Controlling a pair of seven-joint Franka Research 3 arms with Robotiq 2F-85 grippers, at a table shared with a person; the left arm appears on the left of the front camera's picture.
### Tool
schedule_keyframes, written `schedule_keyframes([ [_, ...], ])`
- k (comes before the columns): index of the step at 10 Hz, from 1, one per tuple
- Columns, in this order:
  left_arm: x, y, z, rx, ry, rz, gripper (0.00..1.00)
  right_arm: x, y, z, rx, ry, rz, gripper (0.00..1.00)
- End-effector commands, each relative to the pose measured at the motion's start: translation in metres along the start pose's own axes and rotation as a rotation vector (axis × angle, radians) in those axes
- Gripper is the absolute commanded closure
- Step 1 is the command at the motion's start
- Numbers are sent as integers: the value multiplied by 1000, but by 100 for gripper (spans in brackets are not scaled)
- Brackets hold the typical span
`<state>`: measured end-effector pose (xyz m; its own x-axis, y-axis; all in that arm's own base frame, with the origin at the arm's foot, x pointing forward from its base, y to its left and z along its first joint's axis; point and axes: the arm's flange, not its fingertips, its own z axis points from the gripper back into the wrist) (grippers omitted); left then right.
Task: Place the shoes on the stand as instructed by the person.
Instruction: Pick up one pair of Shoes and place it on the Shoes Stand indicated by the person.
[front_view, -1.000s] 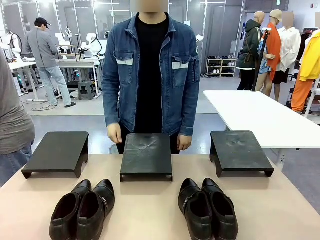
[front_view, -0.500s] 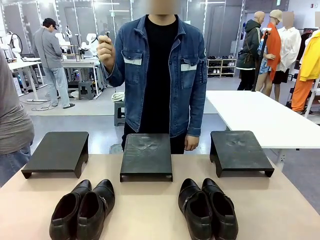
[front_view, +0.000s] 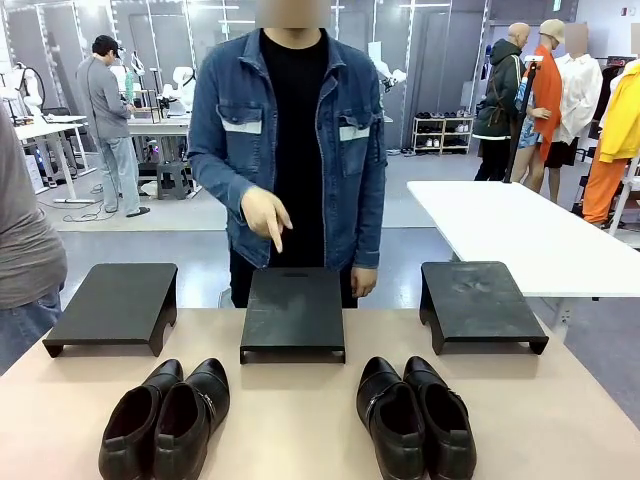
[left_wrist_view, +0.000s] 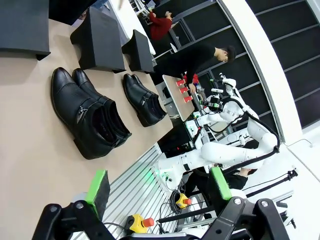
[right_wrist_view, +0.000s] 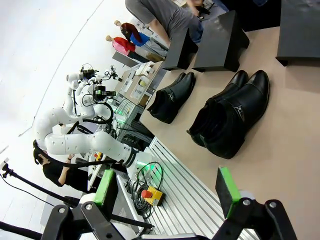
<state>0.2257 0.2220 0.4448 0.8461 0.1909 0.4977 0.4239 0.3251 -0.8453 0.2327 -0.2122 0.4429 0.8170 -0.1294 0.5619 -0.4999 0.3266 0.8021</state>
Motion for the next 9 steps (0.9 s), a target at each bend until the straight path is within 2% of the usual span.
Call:
schedule_keyframes([
  [1, 0, 1, 1, -22, -8, -21, 0, 1, 0, 1, 14, -13, 21, 0],
  [9, 0, 1, 1, -22, -8, -21, 0, 1, 0, 1, 14, -13, 21, 0],
])
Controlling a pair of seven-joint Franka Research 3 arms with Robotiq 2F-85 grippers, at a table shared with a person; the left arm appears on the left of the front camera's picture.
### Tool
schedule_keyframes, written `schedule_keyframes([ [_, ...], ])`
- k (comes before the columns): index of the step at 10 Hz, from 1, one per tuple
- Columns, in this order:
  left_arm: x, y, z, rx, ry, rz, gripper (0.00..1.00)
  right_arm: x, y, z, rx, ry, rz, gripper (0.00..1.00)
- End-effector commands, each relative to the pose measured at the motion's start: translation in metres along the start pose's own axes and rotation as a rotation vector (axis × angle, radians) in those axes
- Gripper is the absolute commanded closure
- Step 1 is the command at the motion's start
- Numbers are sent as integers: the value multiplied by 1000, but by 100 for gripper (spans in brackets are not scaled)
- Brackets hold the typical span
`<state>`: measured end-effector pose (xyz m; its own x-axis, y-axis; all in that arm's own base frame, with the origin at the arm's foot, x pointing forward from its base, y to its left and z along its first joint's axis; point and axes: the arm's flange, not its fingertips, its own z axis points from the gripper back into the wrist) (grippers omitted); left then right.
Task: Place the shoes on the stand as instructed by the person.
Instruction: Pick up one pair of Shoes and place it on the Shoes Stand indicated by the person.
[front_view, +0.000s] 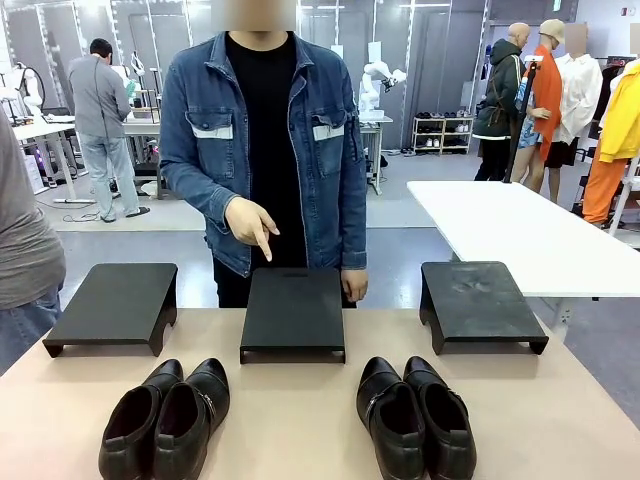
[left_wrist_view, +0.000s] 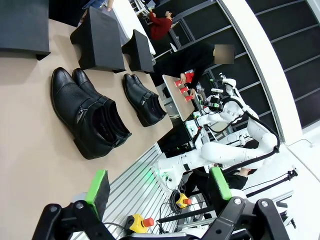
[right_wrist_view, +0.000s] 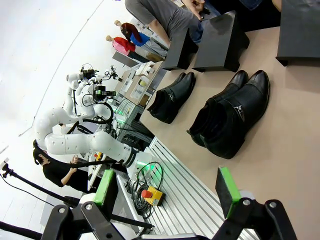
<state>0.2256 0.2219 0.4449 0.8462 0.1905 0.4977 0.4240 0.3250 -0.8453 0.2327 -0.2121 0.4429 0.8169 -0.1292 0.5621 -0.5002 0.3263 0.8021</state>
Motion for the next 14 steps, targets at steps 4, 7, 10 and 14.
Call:
schedule_keyframes([
  [4, 13, -46, -43, 164, 112, 7, 0, 1, 0, 1, 14, -13, 20, 0],
  [7, 36, -122, -109, 316, 272, 41, 0, 1, 0, 1, 14, -13, 20, 0],
  [10, 36, -188, -201, 581, 379, 18, 0, 1, 0, 1, 14, -13, 20, 0],
  [14, 31, -212, -292, 874, 432, -61, 0, 1, 0, 1, 14, -13, 20, 0],
])
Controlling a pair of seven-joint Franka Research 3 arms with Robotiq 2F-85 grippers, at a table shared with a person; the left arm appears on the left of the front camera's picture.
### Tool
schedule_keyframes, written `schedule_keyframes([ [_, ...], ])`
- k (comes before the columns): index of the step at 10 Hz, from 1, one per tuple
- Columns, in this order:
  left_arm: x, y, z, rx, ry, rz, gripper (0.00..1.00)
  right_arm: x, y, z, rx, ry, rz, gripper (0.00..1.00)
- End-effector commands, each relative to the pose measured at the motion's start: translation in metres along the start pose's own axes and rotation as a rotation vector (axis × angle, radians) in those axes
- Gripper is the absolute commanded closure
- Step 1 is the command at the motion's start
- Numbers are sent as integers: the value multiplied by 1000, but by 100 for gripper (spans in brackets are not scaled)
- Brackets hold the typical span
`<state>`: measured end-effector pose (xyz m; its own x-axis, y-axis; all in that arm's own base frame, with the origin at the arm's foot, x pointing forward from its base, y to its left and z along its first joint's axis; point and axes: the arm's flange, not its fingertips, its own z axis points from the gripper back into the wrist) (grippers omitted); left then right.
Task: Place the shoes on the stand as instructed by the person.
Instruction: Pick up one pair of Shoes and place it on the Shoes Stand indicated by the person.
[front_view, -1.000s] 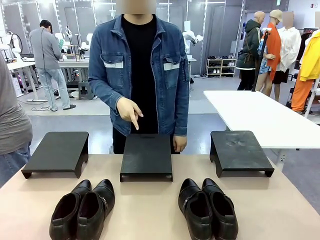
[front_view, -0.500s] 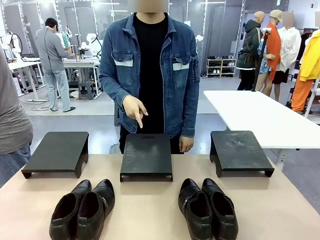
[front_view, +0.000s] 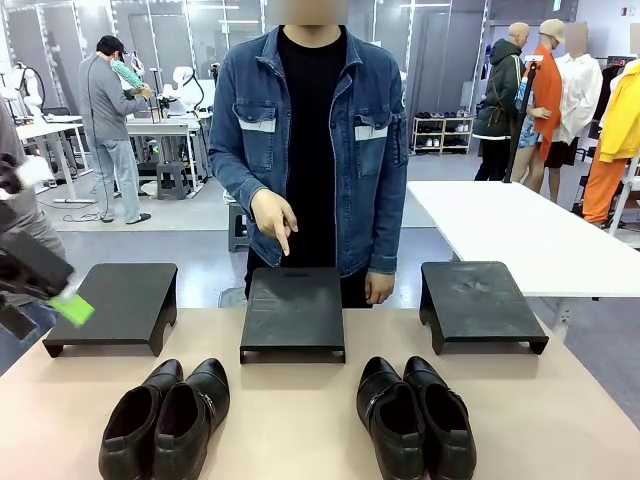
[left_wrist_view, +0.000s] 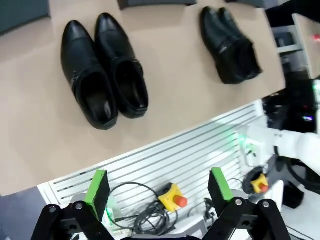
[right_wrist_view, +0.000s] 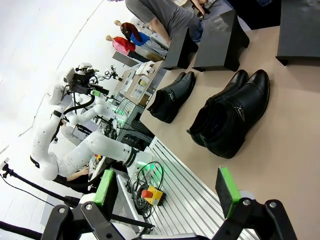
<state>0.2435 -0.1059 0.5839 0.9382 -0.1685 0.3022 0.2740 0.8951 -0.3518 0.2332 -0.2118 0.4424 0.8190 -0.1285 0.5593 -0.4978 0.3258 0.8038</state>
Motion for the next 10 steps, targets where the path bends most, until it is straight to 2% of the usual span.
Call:
schedule_keyframes([
  [1, 15, -13, -20, 136, 28, 35, 0, 1, 0, 1, 13, -15, 23, 0],
  [4, 26, -30, -73, 256, 30, 95, 0, 1, 0, 1, 13, -15, 23, 0],
  [5, 31, -28, -89, 312, -10, 138, 0, 1, 0, 1, 13, -15, 23, 0],
  [7, 35, -19, -116, 259, 11, 213, 0, 1, 0, 1, 13, -15, 23, 0],
  [10, 35, -3, -150, 278, 34, 268, 0, 1, 0, 1, 13, -15, 23, 0],
])
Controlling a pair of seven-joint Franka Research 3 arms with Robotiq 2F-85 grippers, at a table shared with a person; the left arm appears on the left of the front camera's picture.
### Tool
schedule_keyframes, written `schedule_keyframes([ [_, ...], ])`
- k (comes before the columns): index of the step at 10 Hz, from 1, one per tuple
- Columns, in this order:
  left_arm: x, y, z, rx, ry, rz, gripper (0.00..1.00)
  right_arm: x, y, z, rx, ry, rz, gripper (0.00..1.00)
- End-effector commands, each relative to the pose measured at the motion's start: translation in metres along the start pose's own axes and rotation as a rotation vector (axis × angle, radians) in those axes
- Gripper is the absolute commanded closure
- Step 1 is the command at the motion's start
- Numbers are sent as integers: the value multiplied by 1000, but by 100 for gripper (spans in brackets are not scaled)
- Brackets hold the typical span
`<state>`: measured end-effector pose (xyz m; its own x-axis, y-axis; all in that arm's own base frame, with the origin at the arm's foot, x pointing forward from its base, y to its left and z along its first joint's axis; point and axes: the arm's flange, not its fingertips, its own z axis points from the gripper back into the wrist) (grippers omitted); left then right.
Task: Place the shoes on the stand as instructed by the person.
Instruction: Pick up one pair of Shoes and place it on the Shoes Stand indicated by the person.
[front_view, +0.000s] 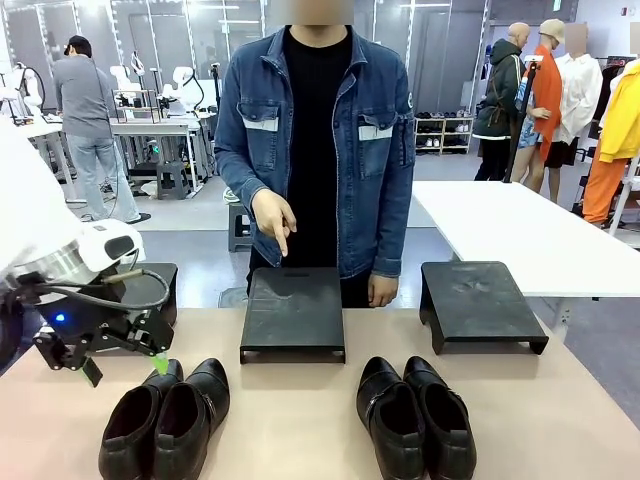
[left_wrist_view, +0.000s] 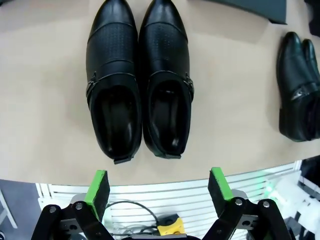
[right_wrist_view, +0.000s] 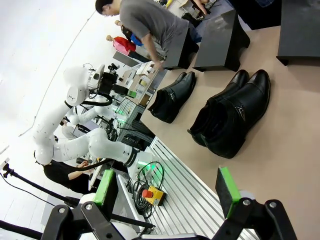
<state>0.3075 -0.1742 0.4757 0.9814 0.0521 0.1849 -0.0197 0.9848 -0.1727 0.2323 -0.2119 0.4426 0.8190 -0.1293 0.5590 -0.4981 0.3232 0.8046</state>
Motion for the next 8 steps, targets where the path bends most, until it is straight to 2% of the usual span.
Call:
schedule_keyframes([
  [1, -1, 2, -24, 4, -9, 50, 0, 1, 0, 1, 11, -15, 24, 0],
  [8, -3, 15, -102, 87, 2, 71, 0, 1, 0, 1, 11, -15, 24, 0],
])
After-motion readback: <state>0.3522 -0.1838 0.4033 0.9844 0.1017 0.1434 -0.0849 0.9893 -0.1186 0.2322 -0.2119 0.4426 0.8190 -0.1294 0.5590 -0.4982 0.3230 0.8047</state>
